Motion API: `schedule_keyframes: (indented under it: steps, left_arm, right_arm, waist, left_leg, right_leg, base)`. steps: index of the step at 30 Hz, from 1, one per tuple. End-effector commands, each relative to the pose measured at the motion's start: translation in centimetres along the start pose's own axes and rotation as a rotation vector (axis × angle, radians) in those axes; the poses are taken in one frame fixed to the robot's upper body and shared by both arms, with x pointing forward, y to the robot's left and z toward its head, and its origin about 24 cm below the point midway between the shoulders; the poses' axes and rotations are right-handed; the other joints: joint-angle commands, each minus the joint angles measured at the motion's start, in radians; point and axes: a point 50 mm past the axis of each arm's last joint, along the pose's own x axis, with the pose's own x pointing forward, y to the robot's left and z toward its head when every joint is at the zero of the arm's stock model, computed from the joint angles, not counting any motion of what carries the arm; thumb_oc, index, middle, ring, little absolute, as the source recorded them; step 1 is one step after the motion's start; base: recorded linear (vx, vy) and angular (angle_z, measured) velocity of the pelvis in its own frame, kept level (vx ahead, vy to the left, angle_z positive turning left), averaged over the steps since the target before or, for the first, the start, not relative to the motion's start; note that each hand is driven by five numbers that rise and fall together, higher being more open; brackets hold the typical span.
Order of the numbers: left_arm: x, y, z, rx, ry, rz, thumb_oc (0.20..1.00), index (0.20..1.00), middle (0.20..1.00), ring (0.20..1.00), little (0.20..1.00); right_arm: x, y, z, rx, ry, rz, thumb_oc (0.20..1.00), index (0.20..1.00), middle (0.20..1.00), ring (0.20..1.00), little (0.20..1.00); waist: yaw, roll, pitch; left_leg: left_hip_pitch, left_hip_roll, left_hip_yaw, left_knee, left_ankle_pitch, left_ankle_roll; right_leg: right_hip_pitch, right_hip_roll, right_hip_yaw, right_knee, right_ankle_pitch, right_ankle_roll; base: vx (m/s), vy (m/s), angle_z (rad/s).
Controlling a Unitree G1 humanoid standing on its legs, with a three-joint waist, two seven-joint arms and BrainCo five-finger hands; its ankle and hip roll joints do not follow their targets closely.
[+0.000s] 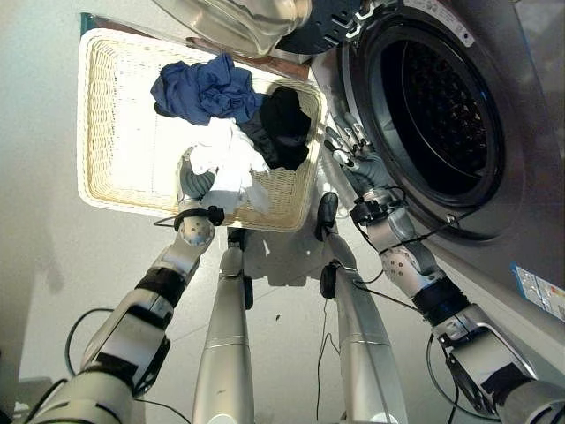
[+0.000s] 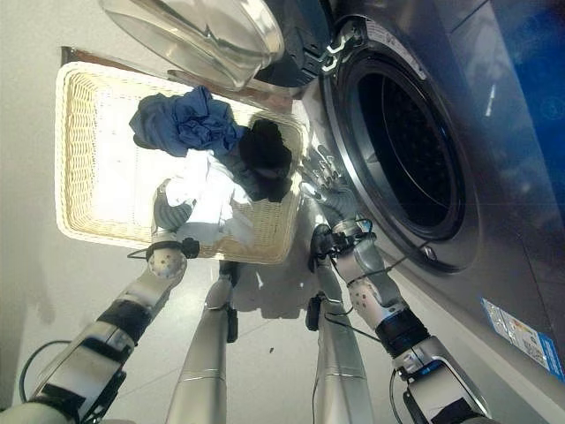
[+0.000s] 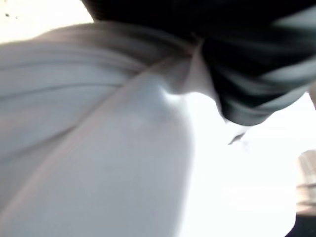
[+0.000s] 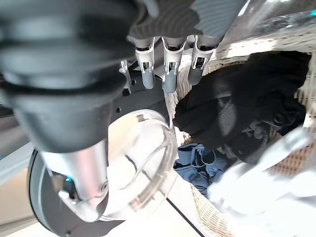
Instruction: Put the clothes into the washing machine.
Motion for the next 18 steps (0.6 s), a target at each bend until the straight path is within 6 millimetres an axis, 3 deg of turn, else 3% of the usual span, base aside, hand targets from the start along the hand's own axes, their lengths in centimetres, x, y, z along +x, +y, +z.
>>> schedule_keyframes:
  steps: [1,7,18]
  left_arm:
    - [0.8,-0.8,6.1,-0.216,-0.311,-0.018,0.2,0.2,0.2,0.2,0.2]
    - [-0.1,-2.5,10.2,-0.303,-0.491,-0.185,0.2,0.2,0.2,0.2,0.2]
    - [-1.6,-4.5,13.6,-0.42,-0.592,-0.388,0.2,0.2,0.2,0.2,0.2]
  right_arm:
    - [-0.5,2.2,1.8,-0.023,-0.072,0.12,1.0,1.0,1.0,1.0,1.0]
    - [-0.1,3.6,1.8,-0.037,-0.061,0.184,1.0,1.0,1.0,1.0,1.0]
    - [0.9,5.5,2.2,-0.146,-0.075,0.194,1.0,1.0,1.0,1.0,1.0]
  waist:
    - [0.001,0.06,0.001]
    - [0.013,0.058,0.001]
    - [0.023,0.074,0.001]
  left_leg:
    - [-0.01,-0.121,-0.013,-0.091,0.089,0.085]
    - [-0.009,-0.128,-0.024,-0.088,0.086,0.09]
    - [-0.002,-0.145,-0.035,-0.09,0.089,0.095]
  right_leg:
    - [0.023,0.065,-0.065,0.047,-0.028,0.106]
    - [0.027,0.059,-0.076,0.048,-0.026,0.105]
    - [0.035,0.052,-0.081,0.035,-0.017,0.105]
  base:
    - [-0.02,-0.029,0.04]
    - [-0.01,-0.031,0.01]
    - [0.0,0.0,0.0]
